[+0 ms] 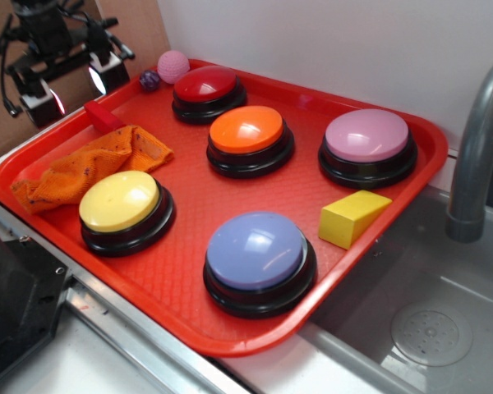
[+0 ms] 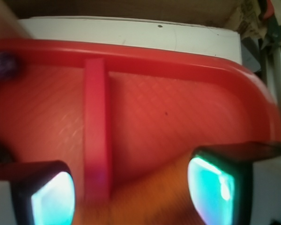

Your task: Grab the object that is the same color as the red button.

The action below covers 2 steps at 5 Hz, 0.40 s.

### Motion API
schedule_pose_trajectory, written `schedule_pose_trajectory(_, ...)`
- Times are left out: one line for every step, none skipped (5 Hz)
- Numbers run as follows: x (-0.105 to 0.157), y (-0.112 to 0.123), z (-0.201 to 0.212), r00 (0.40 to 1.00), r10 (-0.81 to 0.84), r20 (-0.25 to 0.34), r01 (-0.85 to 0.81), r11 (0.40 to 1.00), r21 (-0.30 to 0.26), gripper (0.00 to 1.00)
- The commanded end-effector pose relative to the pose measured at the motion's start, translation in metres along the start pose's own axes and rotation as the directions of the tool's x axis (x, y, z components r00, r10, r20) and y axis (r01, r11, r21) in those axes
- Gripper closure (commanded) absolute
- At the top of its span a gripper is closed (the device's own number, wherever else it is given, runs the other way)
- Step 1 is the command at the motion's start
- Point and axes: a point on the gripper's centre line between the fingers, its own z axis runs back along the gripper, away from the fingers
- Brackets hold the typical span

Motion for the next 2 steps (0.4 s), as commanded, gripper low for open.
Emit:
schedule_pose_trajectory(0.0189, -0.0115, -0.0267, 0.999, 0.050, -0.021, -0.051, 0.997, -0.057, 0.00)
schedule_pose_trajectory(0.0189, -0.0128, -0.0360, 0.998, 0.023, -0.062, -0.026, 0.998, -0.057, 0.90)
